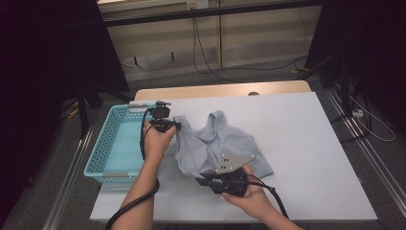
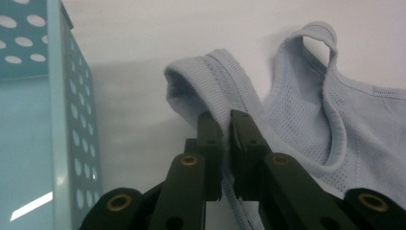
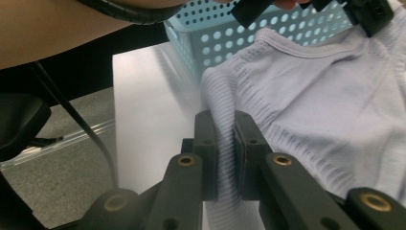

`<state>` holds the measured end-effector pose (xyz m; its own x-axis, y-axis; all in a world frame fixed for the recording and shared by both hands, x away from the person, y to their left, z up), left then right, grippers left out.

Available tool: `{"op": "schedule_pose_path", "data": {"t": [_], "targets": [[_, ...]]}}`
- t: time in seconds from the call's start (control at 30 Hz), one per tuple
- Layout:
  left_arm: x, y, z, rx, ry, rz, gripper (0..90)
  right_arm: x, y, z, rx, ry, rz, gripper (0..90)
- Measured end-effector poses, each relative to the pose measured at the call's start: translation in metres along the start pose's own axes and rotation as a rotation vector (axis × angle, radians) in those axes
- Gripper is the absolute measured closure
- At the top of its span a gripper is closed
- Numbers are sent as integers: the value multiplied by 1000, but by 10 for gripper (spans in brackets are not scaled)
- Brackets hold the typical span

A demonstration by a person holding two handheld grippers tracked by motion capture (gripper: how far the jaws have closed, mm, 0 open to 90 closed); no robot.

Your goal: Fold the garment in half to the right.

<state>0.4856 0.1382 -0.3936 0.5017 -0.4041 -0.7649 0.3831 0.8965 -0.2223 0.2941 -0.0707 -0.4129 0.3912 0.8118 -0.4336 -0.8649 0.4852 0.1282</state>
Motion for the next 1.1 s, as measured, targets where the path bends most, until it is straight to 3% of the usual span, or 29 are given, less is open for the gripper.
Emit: {"op": "schedule_pose_path", "data": {"t": [0.23, 0.77, 1.1], "targets": [[2, -4, 2, -7, -7, -4, 838, -6, -4, -2, 8, -5, -14, 828], [-4, 4, 1, -16, -7, -7, 838, -5, -6, -4, 13, 13, -23, 829], [-2, 1, 2, -21, -18, -17, 836, -12, -11, -7, 29, 7, -35, 829]]}}
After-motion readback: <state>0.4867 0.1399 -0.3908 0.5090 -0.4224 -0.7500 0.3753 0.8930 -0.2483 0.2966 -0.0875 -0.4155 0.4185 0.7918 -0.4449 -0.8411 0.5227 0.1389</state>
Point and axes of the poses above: each handheld gripper's, and its own axes: x roughly forward along the jaws, z roughly out of its top, y roughly to its left, the point moved 1 cm from there along x, roughly forward along the jaws, and after that the axes turned 2 degrees about -z, right-handed, at the moved point
